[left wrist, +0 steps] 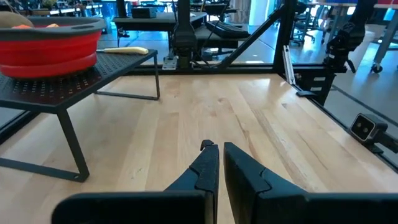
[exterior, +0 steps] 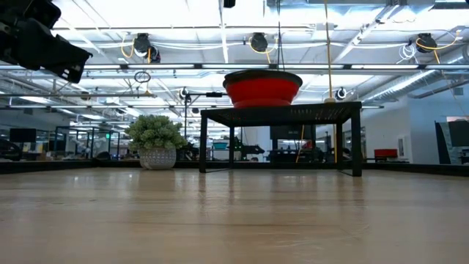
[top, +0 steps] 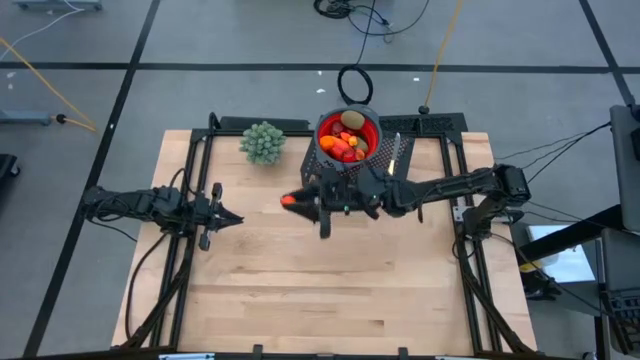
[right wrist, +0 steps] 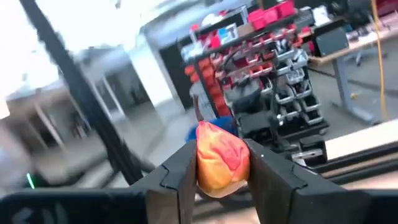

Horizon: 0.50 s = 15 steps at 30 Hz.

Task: Pick & Place Fruit
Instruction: Put the orange pear into the red strainer bowl on the shelf

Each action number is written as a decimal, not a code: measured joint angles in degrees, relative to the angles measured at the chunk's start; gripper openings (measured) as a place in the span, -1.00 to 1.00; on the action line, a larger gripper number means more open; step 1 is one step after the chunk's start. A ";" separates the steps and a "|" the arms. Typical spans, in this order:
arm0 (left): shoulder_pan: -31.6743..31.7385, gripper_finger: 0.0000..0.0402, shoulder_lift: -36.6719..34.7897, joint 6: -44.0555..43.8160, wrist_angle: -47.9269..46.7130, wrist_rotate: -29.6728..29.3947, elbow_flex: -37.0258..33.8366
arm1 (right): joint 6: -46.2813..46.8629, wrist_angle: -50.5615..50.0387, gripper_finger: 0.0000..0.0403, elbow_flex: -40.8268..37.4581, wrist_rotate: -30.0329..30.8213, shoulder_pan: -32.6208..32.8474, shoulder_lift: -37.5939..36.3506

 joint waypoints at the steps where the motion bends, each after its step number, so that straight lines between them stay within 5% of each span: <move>1: -0.01 -0.87 0.00 -0.46 0.01 -0.01 0.01 | 3.95 0.85 -0.42 0.00 -0.05 -0.80 0.00; 7: 0.01 -0.87 0.00 -0.88 -0.02 -0.67 0.00 | 29.68 4.59 -0.42 0.00 -9.70 -6.44 -0.02; 15: -0.01 -0.87 -0.01 -0.86 -0.04 -6.28 0.00 | 45.20 9.61 -0.42 0.00 -18.78 -11.38 -0.01</move>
